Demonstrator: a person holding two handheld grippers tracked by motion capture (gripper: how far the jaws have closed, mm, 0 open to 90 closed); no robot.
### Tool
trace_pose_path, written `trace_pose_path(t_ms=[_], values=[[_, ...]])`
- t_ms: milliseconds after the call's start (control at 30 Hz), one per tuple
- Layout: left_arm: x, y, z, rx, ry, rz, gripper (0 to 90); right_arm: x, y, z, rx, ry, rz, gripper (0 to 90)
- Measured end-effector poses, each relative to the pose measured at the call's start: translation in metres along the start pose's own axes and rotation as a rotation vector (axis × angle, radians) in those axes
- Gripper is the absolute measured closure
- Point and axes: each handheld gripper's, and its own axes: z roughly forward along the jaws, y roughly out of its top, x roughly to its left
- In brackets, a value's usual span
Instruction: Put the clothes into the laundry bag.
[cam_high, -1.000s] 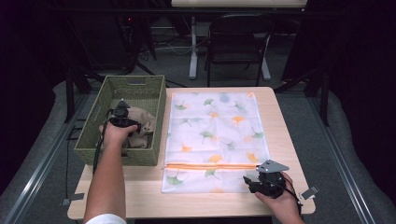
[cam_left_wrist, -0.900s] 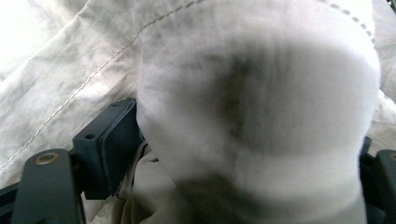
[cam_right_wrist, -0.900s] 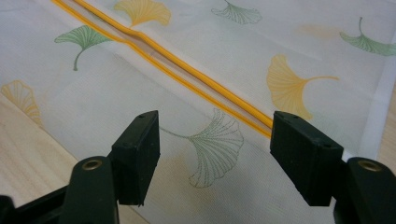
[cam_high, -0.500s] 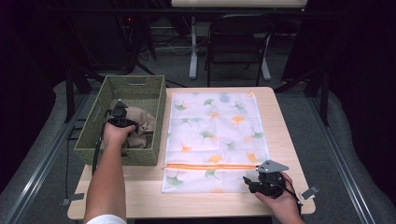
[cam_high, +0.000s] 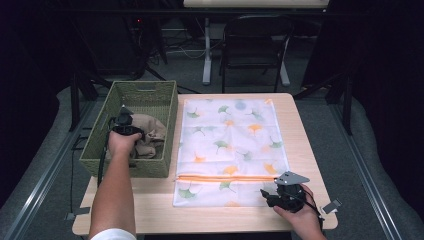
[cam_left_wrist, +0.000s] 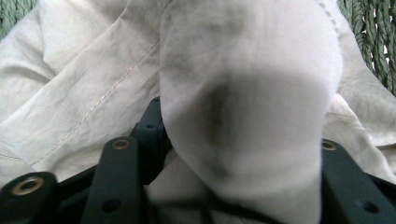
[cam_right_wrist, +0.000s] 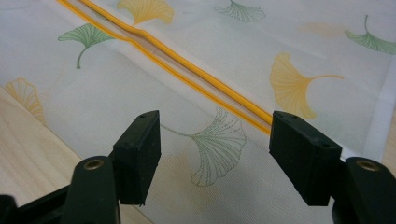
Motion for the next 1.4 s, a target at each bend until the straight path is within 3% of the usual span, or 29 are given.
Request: trace_pose_path(t_ms=[100, 267, 567, 733, 1167, 1400], values=[[-0.001, 0.000, -0.003, -0.011, -0.013, -0.009, 62.9, 0.000, 0.000, 0.000, -0.005, 0.000, 0.006, 33.8], [-0.002, 0.000, -0.004, -0.016, -0.009, 0.003, 64.5, 0.000, 0.000, 0.000, 0.001, -0.004, 0.002, 33.7], [-0.005, 0.004, -0.008, -0.007, 0.010, 0.022, 66.1, 0.000, 0.000, 0.000, -0.008, -0.004, 0.005, 33.8], [-0.004, 0.006, -0.012, -0.024, 0.008, 0.014, 66.4, -0.001, 0.000, -0.001, -0.008, -0.003, 0.002, 33.8], [-0.005, 0.013, -0.030, -0.052, 0.025, 0.042, 66.1, -0.001, 0.000, 0.000, -0.010, -0.002, 0.000, 33.7], [-0.004, 0.014, -0.038, -0.082, 0.012, 0.022, 66.1, -0.001, 0.001, 0.000, -0.006, -0.002, -0.002, 33.7]])
